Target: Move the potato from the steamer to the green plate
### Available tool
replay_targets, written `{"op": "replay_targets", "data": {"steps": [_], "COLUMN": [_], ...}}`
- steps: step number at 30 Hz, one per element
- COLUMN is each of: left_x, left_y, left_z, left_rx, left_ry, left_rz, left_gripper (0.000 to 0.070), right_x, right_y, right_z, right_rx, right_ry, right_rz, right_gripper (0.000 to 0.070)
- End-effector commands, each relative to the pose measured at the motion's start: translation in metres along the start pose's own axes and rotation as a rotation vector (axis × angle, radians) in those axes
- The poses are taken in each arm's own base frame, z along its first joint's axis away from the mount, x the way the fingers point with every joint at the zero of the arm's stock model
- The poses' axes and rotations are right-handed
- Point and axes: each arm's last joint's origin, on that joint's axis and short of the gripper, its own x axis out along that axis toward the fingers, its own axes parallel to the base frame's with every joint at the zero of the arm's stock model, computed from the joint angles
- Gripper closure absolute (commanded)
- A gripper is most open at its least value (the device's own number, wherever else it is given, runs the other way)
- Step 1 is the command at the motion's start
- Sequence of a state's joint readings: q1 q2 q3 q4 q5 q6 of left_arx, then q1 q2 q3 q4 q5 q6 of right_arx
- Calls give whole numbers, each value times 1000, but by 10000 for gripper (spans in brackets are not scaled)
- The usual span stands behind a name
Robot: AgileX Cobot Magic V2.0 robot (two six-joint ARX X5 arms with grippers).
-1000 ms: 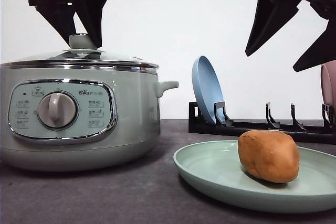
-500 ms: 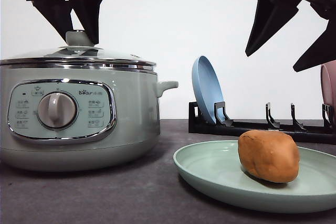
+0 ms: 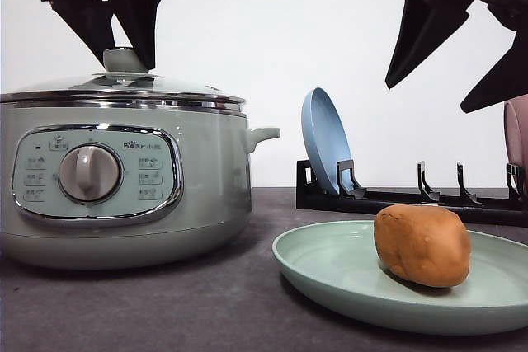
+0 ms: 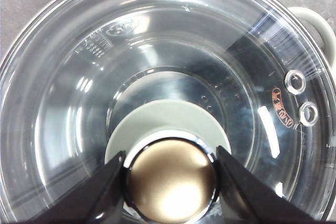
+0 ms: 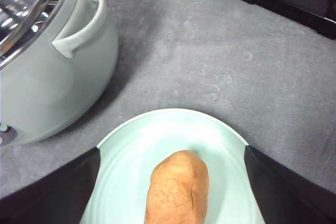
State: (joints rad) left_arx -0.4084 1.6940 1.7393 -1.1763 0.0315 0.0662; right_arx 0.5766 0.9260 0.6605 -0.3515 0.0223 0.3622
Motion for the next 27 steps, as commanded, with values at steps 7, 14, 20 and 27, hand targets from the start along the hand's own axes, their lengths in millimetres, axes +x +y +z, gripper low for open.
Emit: {"op": "replay_targets", "data": {"steps": [7,14,20,27], "left_x": [5,4,-11,-54], "left_y": [-1,-1,-1,-3], "left_z": [7,7,7,4], "left_rx": [16,15,16,2], "left_ry": [3,-1,-43,-163], "left_rz": [0,0,3,10], "left_gripper": [552,143,140,145], "right_x": [-1,-1,-1,-1], "right_y": [3,3,3,4], "right_z": [5,5,5,4], "right_rx": [-19,-19,-19,-20], "right_ry": [-13,-13,-13,-8], "right_rz": [11,11,12,24], "right_gripper": [147,147,147,147]}}
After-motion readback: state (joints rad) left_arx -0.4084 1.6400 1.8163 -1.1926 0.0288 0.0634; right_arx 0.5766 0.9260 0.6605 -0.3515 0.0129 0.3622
